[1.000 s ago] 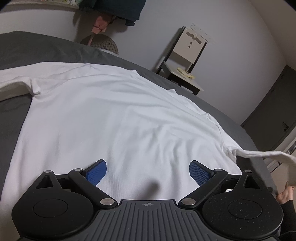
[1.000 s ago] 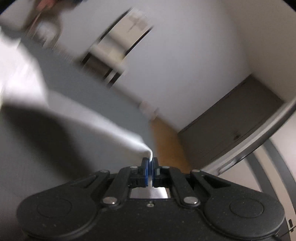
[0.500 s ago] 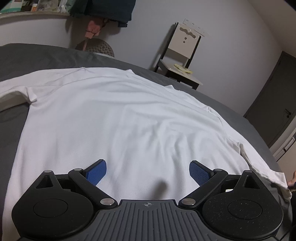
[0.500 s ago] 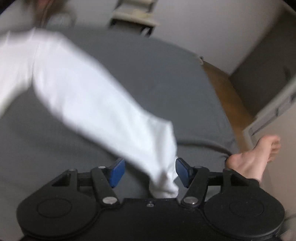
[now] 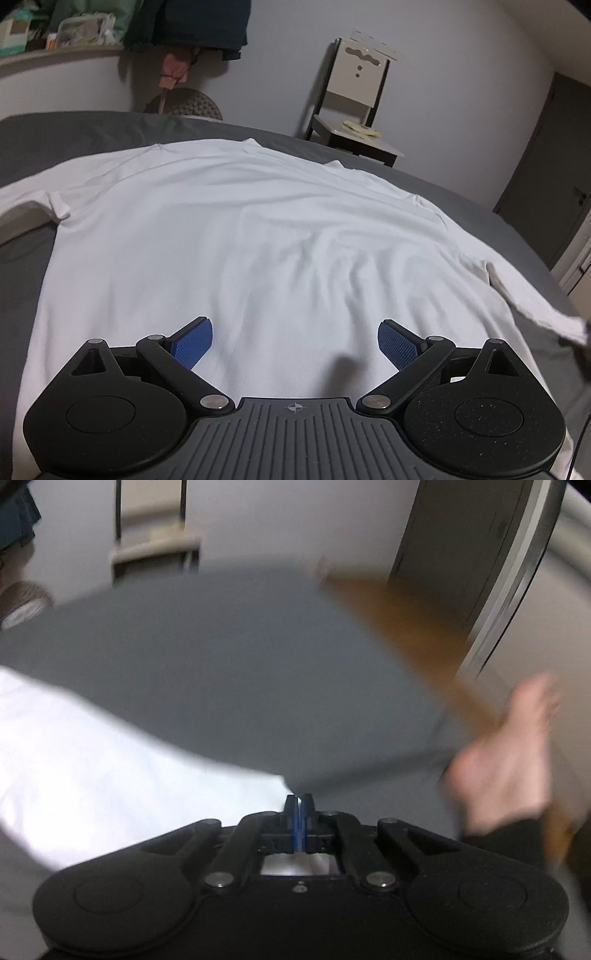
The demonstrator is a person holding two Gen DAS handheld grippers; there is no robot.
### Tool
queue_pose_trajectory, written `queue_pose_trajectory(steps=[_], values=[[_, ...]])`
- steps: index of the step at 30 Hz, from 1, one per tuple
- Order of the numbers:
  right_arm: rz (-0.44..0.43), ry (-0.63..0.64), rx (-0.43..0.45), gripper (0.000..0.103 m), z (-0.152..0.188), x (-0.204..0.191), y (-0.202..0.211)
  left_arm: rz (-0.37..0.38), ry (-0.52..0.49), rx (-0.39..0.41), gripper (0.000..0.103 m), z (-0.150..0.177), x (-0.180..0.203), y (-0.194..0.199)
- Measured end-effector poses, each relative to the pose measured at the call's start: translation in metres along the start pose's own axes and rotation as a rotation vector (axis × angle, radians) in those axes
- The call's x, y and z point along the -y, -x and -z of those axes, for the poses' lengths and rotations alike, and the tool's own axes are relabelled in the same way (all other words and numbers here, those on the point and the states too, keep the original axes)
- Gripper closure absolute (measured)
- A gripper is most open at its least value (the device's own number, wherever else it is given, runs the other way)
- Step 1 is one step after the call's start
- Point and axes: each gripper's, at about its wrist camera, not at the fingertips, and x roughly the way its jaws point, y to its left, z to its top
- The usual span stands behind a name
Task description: Fold clothes
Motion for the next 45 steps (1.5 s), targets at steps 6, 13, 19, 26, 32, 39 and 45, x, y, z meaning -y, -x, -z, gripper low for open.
queue_pose_trajectory(steps=[6,13,19,26,32,39,45], values=[[-0.197,0.285,-0.021,0.072,0.005,-0.032,0.004,-0.006,-0.03,0.001,0.006,0.002,0.002,0.001],[-0.163,-0.266,0.004,0.067,-0.001,0.051,-0.004,-0.008,-0.033,0.005,0.006,0.003,0.002,0.003],[-0.272,-0.353,-0.115,0.054,0.01,0.054,-0.032,-0.016,-0.057,0.008,0.006,0.005,0.005,0.005],[-0.283,0.14,0.078,0.071,-0.008,-0.029,0.022,-0.02,-0.073,0.007,0.006,0.006,0.007,0.006],[-0.417,0.316,0.199,0.044,0.012,-0.048,0.075,-0.015,-0.063,0.003,0.006,0.005,0.004,0.008],[-0.207,0.099,0.209,0.053,-0.001,0.013,0.061,-0.01,-0.058,0.005,0.006,0.005,0.006,0.008],[-0.301,0.123,0.079,0.049,-0.017,0.013,0.025,-0.018,-0.084,0.006,0.006,0.006,0.008,0.007]])
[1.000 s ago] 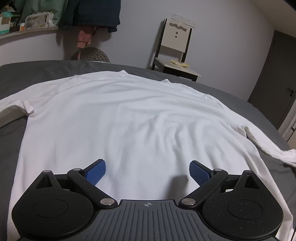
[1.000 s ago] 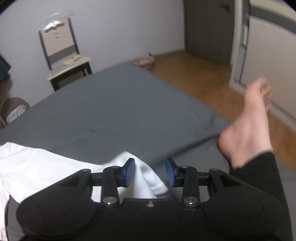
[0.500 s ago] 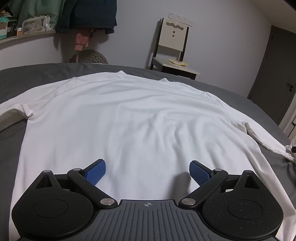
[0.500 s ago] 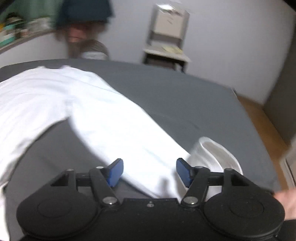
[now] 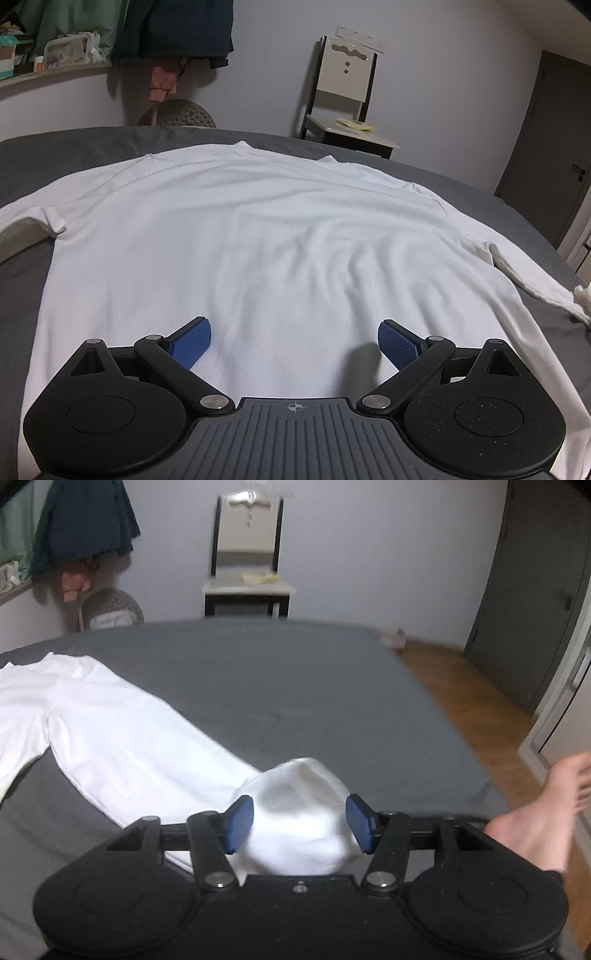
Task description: Fold clothes
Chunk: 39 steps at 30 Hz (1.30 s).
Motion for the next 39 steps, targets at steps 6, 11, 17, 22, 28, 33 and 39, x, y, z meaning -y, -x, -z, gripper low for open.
queue_pose_trajectory(steps=[6,11,17,22,28,33,39], values=[[0.06,-0.193,0.016,0.096,0.006,0.025,0.009,0.002,-0.027,0.002,0.006,0.001,0.0,0.001],[0.205,-0.285,-0.002,0.096,0.024,0.054,0.007,-0.006,-0.043,0.003,0.006,0.001,0.002,0.001],[0.221,-0.357,-0.145,0.053,0.021,0.076,-0.021,-0.001,-0.039,0.001,0.006,0.0,0.0,0.003],[0.221,-0.424,-0.241,0.054,0.024,0.073,-0.017,0.001,-0.034,0.002,0.006,0.0,-0.001,0.003],[0.262,-0.297,-0.335,0.096,0.021,0.054,-0.042,0.0,-0.041,0.0,0.006,0.0,0.0,0.004],[0.363,-0.276,-0.384,0.097,0.019,0.052,-0.046,0.01,-0.009,-0.003,0.006,-0.002,-0.004,0.005],[0.4,-0.133,-0.262,0.064,0.002,0.021,-0.014,0.18,-0.013,-0.011,0.006,-0.008,0.007,0.036]])
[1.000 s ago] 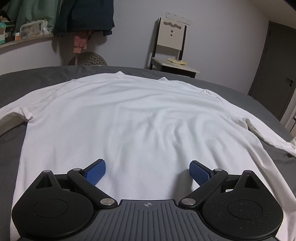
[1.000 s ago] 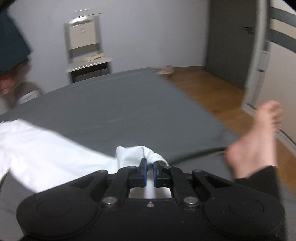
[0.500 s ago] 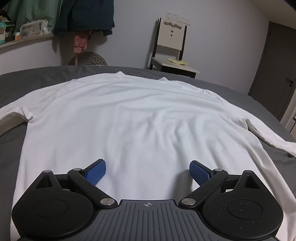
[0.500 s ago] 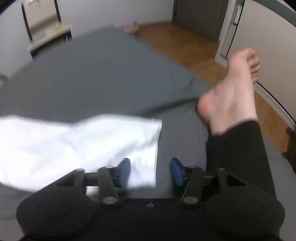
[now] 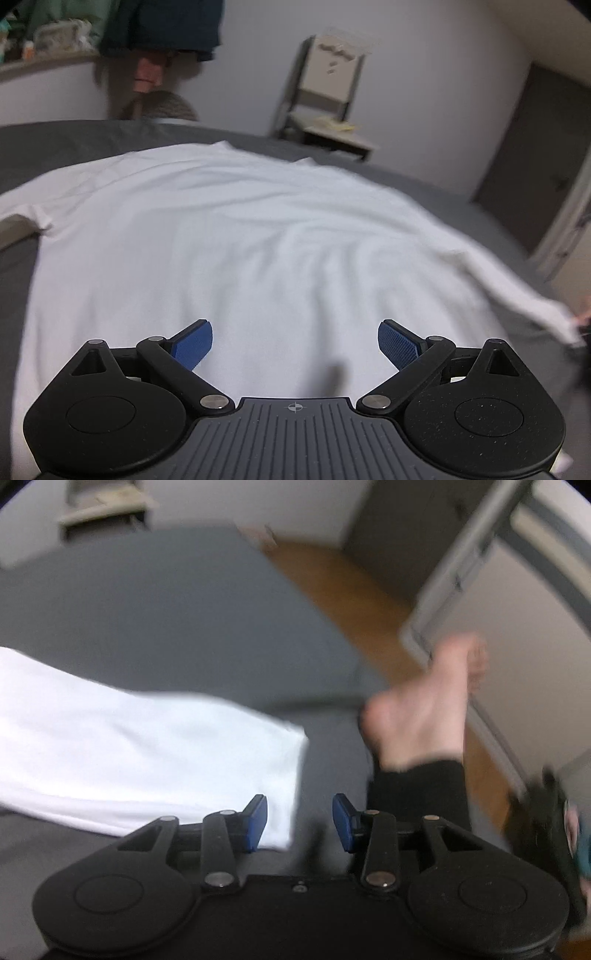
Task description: Fold clothes
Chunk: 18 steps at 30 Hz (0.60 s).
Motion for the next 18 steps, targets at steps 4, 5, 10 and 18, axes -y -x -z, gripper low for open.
queue_pose_trajectory(steps=[4,5,10,18], values=[[-0.426,0.118,0.047,0.06,0.028,-0.031,0.071,0.173,-0.107,0.03,0.006,0.001,0.031,0.041],[-0.561,0.173,0.017,0.06,0.04,-0.044,0.083,0.209,-0.15,0.031,0.006,0.004,0.04,0.051],[-0.897,0.518,0.013,0.063,0.105,-0.098,0.142,0.31,-0.299,-0.021,0.006,0.022,0.077,0.095],[-0.722,0.705,0.06,0.062,0.172,-0.143,0.159,0.22,-0.36,-0.09,0.006,0.046,0.101,0.109]])
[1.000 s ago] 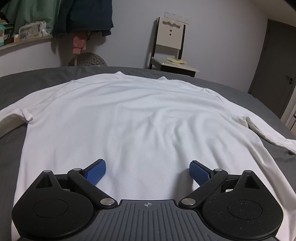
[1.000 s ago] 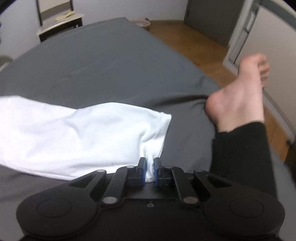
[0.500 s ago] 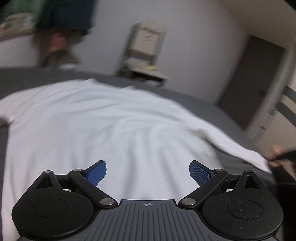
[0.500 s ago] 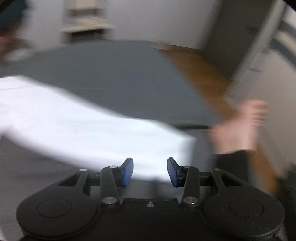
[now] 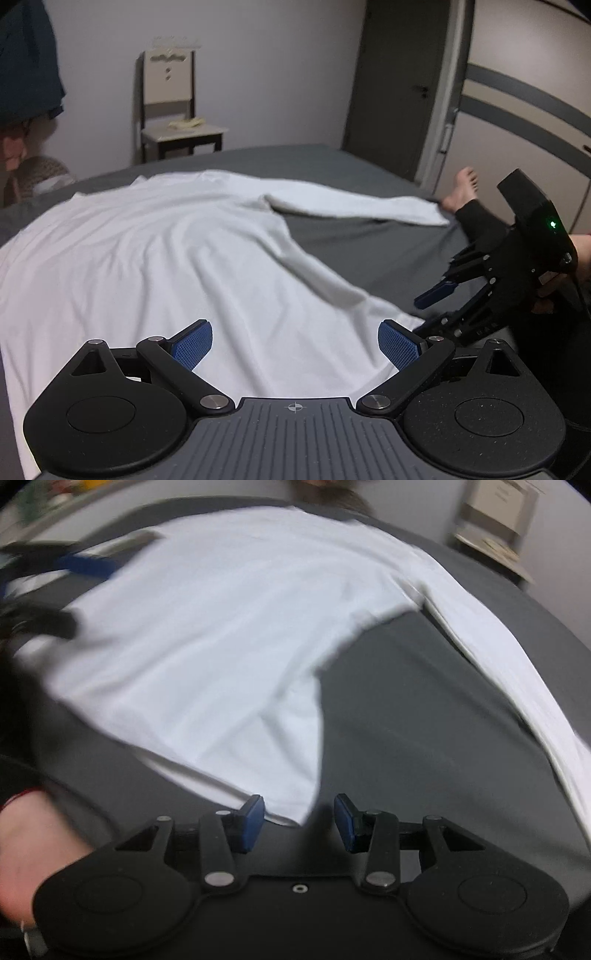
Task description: Fold clothes
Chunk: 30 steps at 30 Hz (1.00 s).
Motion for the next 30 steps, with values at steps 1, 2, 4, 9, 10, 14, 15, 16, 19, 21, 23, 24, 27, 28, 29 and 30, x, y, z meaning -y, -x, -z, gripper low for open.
queue_pose_trajectory(steps=[1,2,4,9,10,14,15,16,19,21,23,24,27,28,29,30], values=[[-0.031,-0.057,0.007,0.063,0.004,0.006,-0.003,0.0,0.023,-0.001,0.006,0.001,-0.003,-0.002],[-0.069,-0.124,0.019,0.063,0.004,0.011,-0.005,-0.003,0.047,-0.003,0.006,0.002,-0.007,-0.004],[-0.087,-0.136,0.039,0.063,0.008,0.014,-0.01,-0.019,0.101,-0.013,0.006,0.006,-0.016,-0.01],[-0.136,-0.131,0.078,0.097,0.01,0.007,0.0,-0.105,0.204,-0.051,0.006,0.014,-0.038,-0.022],[-0.137,-0.131,0.079,0.097,0.011,0.005,0.011,-0.124,0.218,-0.052,0.006,0.014,-0.043,-0.02],[-0.132,-0.139,0.049,0.097,0.02,0.0,0.033,-0.14,0.239,-0.031,0.006,0.011,-0.059,-0.003],[-0.128,-0.142,0.032,0.097,0.022,0.0,0.033,-0.147,0.23,-0.041,0.006,0.01,-0.062,-0.002],[-0.124,-0.145,0.016,0.097,0.025,0.0,0.033,-0.154,0.22,-0.054,0.006,0.008,-0.065,-0.001],[-0.087,-0.179,-0.025,0.096,0.028,0.002,0.024,-0.144,0.186,-0.114,0.006,-0.001,-0.073,0.007],[-0.064,-0.214,-0.045,0.087,0.027,0.005,0.019,-0.116,0.13,-0.164,0.006,-0.008,-0.074,0.015],[-0.052,-0.21,-0.028,0.051,0.027,0.006,0.026,-0.112,0.042,-0.203,0.006,-0.012,-0.072,0.028],[-0.04,-0.173,0.005,0.046,0.026,0.001,0.033,-0.116,-0.006,-0.219,0.006,-0.013,-0.07,0.035],[-0.024,-0.061,0.097,0.046,0.024,-0.014,0.052,-0.11,-0.073,-0.317,0.006,-0.017,-0.073,0.045],[-0.034,-0.023,0.122,0.05,0.023,-0.019,0.057,-0.106,-0.089,-0.354,0.006,-0.018,-0.075,0.047],[-0.053,-0.041,0.107,0.056,0.018,-0.021,0.051,-0.118,-0.084,-0.392,0.006,-0.019,-0.079,0.046],[-0.073,-0.059,0.091,0.063,0.014,-0.024,0.045,-0.156,-0.043,-0.433,0.006,-0.019,-0.088,0.04]])
